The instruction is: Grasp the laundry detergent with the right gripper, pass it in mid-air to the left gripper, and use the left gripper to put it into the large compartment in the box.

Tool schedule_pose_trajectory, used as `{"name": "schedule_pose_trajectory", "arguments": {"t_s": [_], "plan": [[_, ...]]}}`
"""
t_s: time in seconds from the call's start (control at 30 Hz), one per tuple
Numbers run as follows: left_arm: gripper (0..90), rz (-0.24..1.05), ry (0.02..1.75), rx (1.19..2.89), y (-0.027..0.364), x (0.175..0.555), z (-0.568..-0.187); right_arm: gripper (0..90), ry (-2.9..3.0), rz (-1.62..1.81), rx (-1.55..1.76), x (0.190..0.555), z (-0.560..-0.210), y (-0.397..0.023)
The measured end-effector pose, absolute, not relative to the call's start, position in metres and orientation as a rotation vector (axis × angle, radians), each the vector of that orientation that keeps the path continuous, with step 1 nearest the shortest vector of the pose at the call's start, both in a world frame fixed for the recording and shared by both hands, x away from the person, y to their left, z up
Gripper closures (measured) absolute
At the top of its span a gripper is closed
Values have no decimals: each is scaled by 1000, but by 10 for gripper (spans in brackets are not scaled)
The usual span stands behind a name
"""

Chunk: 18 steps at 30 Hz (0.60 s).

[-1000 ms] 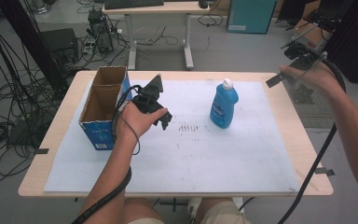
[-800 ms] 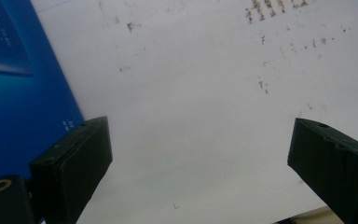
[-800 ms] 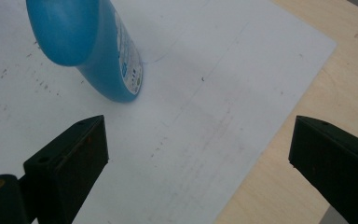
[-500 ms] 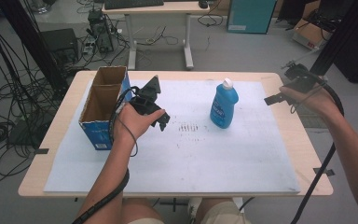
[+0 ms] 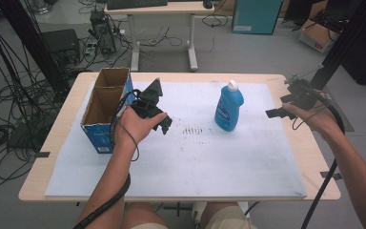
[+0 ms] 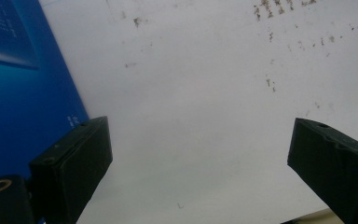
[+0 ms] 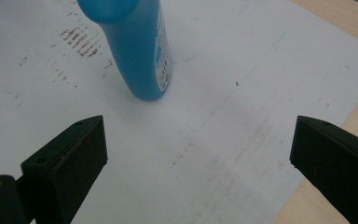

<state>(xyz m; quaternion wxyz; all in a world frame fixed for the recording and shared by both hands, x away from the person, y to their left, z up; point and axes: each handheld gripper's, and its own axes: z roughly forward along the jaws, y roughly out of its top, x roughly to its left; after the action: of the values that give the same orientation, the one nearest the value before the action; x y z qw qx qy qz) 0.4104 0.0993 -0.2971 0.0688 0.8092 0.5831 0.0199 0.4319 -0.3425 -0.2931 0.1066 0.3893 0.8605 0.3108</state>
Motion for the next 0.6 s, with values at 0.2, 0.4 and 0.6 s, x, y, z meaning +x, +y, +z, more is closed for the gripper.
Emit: {"name": "schedule_pose_trajectory", "arguments": {"t_s": [0.2,0.4,0.6], "plan": [[67,58,1756,2430,100,410,-299,35,2535,923,1130,429,-307,-338],[67,59,1755,2429,101,410,-301,33,2510,968,1132,427,-318,-334],[67,59,1758,2426,102,410,-303,33,2478,1030,1114,425,-329,-328]]}}
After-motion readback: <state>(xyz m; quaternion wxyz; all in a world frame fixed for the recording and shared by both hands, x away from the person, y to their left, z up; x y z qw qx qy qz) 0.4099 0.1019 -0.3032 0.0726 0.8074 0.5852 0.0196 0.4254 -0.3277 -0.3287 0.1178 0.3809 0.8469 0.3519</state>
